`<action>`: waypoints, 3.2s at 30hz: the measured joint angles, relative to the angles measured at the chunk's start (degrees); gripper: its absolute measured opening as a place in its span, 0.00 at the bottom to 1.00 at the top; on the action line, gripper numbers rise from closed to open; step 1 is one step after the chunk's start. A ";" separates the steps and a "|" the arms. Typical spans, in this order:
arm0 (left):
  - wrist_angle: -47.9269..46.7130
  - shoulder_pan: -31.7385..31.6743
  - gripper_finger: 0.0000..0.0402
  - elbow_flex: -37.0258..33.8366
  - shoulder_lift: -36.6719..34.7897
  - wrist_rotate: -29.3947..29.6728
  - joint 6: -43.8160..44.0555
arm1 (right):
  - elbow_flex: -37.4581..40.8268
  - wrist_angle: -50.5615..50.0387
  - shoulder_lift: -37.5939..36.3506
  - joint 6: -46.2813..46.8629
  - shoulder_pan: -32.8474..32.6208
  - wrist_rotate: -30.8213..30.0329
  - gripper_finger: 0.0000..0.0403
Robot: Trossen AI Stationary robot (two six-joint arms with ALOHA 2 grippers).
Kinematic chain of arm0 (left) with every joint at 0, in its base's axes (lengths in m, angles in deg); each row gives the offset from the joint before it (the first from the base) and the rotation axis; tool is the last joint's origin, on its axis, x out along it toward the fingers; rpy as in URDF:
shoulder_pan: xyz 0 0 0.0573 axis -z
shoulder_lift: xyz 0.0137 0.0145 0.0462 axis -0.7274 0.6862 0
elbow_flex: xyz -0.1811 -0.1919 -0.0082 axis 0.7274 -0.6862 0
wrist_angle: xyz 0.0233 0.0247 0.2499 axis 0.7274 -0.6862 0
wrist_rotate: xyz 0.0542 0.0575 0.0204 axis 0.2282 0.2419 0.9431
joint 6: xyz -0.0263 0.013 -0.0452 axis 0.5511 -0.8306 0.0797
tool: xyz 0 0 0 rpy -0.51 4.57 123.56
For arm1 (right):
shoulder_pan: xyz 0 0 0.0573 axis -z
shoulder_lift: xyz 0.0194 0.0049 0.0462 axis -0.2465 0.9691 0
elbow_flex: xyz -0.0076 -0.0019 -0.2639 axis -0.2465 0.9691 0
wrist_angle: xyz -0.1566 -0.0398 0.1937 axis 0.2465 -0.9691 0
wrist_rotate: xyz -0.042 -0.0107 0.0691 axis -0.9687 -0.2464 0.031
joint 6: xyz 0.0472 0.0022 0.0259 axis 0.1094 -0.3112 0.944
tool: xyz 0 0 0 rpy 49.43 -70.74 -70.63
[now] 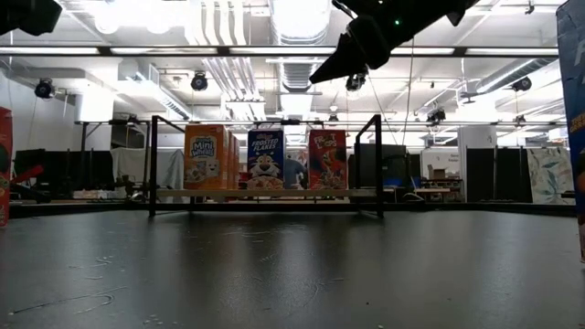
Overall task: Stack cereal on shelf
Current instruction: Put the red cereal box on the shelf aligned with other red cereal boxes
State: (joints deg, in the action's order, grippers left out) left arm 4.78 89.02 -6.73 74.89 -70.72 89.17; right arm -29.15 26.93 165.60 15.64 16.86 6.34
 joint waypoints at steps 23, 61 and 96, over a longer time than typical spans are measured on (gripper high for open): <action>6.56 0.00 0.41 -4.14 0.31 1.60 -0.24 | 0.00 -0.08 0.02 -0.20 0.00 -0.02 0.03; 41.93 -38.40 0.40 14.25 0.33 12.60 -99.74 | 0.09 -14.53 -13.30 -3.23 0.79 2.82 0.03; 51.43 -57.47 0.40 29.37 31.00 -2.74 -127.57 | 0.35 -15.26 -13.77 -1.90 0.81 2.82 0.03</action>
State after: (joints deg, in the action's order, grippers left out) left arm 56.20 31.55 22.63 105.89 -73.46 -38.40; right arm -28.80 11.68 151.83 13.74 17.67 9.16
